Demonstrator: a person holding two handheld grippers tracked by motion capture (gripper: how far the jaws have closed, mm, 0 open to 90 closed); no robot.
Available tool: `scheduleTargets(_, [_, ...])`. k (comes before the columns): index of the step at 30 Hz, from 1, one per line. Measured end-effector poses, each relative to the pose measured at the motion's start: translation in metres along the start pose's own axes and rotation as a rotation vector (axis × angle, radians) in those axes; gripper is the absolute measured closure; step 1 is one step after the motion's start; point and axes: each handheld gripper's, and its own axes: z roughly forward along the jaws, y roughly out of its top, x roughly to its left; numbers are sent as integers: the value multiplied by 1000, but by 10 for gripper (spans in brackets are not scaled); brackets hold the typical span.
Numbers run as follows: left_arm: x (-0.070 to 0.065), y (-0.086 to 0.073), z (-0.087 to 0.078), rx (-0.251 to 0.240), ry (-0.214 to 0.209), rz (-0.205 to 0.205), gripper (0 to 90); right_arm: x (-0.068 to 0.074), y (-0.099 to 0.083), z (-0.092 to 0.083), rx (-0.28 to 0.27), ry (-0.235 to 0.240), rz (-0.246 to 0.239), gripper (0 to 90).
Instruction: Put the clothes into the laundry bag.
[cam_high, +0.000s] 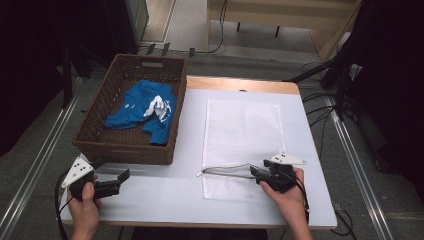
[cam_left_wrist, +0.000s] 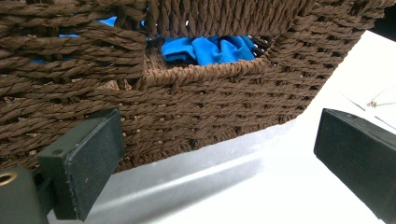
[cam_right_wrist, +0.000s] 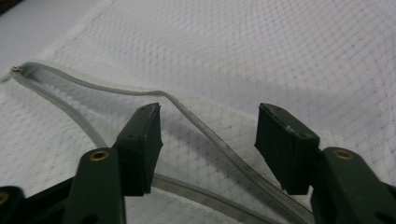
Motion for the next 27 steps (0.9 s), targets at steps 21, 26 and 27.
scheduleTargets(21, [1,-2,0,10,-21,-17,23,12,4,27,87,-170,14,188])
scheduleTargets(26, [1,-2,0,10,-23,-20,23,11,5,30,86,-190,39,182])
scheduleTargets(27, [1,-2,0,10,-23,-21,23,11,5,30,88,-187,39,190])
